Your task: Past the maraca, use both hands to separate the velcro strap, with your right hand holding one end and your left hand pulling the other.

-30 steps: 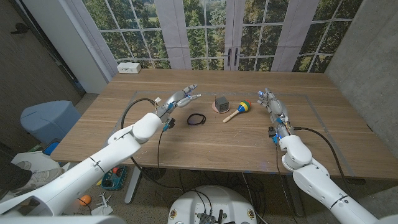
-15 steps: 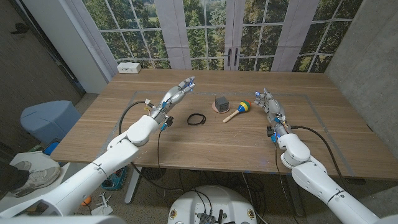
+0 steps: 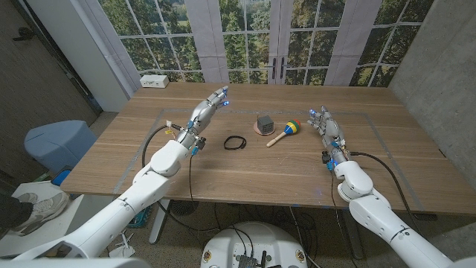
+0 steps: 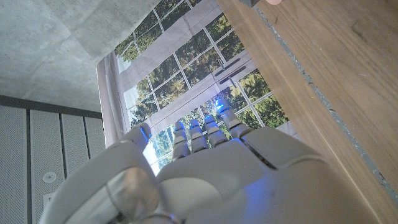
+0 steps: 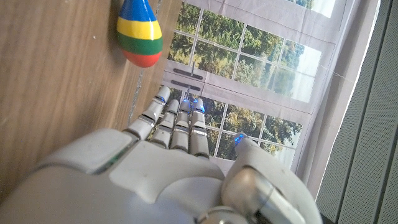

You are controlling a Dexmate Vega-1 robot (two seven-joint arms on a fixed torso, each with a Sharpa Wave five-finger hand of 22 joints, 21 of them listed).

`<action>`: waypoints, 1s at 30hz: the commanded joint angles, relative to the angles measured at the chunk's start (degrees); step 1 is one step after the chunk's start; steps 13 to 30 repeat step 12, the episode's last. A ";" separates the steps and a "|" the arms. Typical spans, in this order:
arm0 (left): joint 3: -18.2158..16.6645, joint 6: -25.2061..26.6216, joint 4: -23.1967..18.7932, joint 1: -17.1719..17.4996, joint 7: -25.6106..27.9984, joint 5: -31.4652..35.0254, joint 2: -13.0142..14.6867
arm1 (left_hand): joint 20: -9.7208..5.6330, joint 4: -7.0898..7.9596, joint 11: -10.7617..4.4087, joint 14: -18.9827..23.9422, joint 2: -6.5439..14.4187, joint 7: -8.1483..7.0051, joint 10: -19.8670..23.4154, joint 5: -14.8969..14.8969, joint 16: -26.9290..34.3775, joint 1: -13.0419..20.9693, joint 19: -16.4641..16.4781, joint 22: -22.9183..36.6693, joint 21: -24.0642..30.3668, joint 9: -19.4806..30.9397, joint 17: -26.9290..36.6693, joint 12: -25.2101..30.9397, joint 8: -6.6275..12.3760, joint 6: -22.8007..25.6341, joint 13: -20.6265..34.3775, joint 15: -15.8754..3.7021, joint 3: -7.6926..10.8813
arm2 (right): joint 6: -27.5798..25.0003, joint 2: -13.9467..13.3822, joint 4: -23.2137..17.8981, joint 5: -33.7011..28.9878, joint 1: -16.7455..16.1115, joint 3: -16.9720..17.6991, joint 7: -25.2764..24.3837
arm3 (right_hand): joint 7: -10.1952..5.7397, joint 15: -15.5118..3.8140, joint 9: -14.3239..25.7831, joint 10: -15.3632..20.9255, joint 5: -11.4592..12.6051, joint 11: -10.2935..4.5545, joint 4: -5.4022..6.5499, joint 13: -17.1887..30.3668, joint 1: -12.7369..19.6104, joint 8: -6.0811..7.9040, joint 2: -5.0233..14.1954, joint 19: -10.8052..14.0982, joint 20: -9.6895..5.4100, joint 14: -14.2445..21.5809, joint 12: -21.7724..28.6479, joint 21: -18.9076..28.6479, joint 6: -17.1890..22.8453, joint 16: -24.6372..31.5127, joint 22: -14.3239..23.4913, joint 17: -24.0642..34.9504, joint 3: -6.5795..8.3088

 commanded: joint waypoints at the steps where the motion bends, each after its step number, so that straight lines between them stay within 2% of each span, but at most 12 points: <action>1: -1.26 -3.10 3.71 0.11 -3.61 -8.66 -4.20 | -2.58 0.43 0.07 0.95 0.50 0.33 0.92 0.30 0.20 -0.87 0.55 -0.05 -0.12 0.19 -0.05 0.53 0.16 1.00 0.17 -4.17 0.47 | 3.04 0.76 2.48 0.86 -0.12 1.87 -0.55 | 0.04 -1.17 0.14 0.17 0.03 0.08 0.78 -0.28 -1.58 0.15 0.04 -1.40 -2.74 -0.53 0.31 -0.93 -0.17 -0.98 0.05 -0.42 0.28; 3: -2.19 -3.34 4.94 0.88 -3.32 -12.24 -6.20 | -2.59 0.46 0.06 1.03 0.56 0.42 1.08 0.32 0.16 -1.02 0.60 -0.06 -0.20 0.19 -0.07 0.53 0.12 1.09 0.17 -4.07 0.65 | 2.84 0.81 2.80 1.28 0.04 2.03 -0.48 | 0.13 -1.04 0.13 0.25 0.05 0.07 0.86 -0.41 -1.84 0.18 0.02 -1.65 -2.80 -0.78 0.35 -1.13 -0.16 -1.24 0.02 -0.59 0.36; 8: -3.89 -3.85 7.11 2.31 0.78 -13.51 -9.03 | -2.54 0.42 0.22 0.88 0.64 0.47 1.04 0.36 -0.03 -1.19 0.43 -0.07 -0.43 0.18 -0.11 0.42 0.00 1.10 0.17 -4.10 1.01 | 3.36 1.17 3.72 1.00 0.21 2.00 -0.62 | 0.21 -0.96 0.11 0.11 0.08 0.22 0.89 -0.57 -2.10 0.23 -0.03 -1.56 -2.79 -0.69 0.30 -1.25 -0.09 -1.44 -0.02 -0.84 0.49; 30: -4.37 -3.28 7.57 3.12 1.90 -13.22 -8.97 | -2.43 0.20 0.18 0.85 0.57 0.39 0.93 0.37 -0.17 -1.24 0.38 -0.10 -0.65 0.17 -0.18 0.28 -0.18 0.92 0.16 -3.98 1.44 | 4.18 1.67 4.32 0.21 0.36 1.73 -0.95 | 0.35 -0.90 0.09 0.16 0.10 0.56 0.82 -0.72 -2.24 0.26 -0.17 -1.47 -2.65 -0.64 0.33 -1.36 -0.07 -1.65 -0.05 -1.10 0.63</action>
